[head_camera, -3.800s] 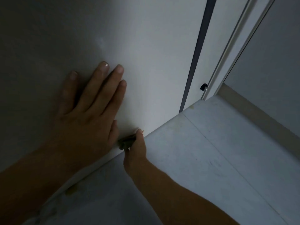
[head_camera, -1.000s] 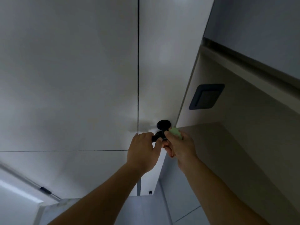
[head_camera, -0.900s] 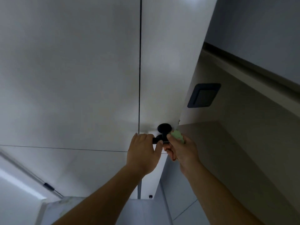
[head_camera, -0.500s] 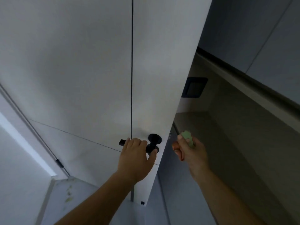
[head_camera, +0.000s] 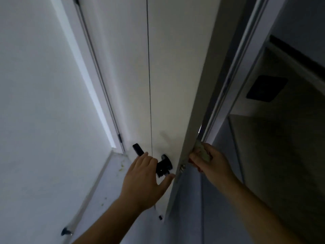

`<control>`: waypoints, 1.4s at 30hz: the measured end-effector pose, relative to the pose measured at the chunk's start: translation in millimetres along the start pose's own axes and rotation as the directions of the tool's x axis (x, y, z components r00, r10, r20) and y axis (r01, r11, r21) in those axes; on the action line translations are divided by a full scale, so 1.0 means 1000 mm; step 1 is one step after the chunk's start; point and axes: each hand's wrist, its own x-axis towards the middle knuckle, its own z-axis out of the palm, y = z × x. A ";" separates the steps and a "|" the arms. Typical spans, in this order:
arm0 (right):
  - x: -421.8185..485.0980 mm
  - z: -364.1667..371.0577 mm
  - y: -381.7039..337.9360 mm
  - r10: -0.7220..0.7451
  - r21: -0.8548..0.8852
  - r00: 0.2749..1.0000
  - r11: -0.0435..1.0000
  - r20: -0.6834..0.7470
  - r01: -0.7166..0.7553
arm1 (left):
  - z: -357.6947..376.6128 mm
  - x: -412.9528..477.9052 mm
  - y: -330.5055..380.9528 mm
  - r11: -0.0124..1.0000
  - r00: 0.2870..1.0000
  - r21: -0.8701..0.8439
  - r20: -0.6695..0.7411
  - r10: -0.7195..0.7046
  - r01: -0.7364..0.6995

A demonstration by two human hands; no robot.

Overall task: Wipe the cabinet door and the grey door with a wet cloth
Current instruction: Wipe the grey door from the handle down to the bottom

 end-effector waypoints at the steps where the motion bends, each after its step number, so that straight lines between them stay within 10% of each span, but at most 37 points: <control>1: -0.006 0.009 -0.002 -0.006 -0.017 0.999 1.000 0.053 0.007 | -0.007 -0.014 -0.003 1.000 1.000 -0.017 -0.010 -0.027 0.026; 12: -0.045 0.128 -0.024 -0.057 -0.102 0.820 0.985 0.570 0.139 | -0.051 -0.149 -0.038 0.890 0.928 -0.371 -0.153 -0.339 0.264; 19: -0.018 0.209 -0.043 -0.154 -0.126 0.775 0.949 0.613 0.288 | -0.060 -0.189 -0.076 0.713 0.767 -0.579 -0.218 -0.603 0.395; 28: -0.012 0.326 -0.002 -0.445 -0.075 0.333 0.503 0.832 0.861 | -0.083 -0.206 -0.151 0.592 0.574 -0.693 -0.308 -0.759 0.411; 35: -0.017 0.396 0.013 -0.527 -0.045 0.071 0.062 0.847 0.997 | -0.104 -0.216 -0.213 0.506 0.477 -0.756 -0.294 -0.829 0.415; 42: 0.024 0.425 0.008 -0.513 -0.066 0.052 -0.008 0.857 0.998 | -0.113 -0.207 -0.247 0.467 0.371 -0.771 -0.320 -0.872 0.433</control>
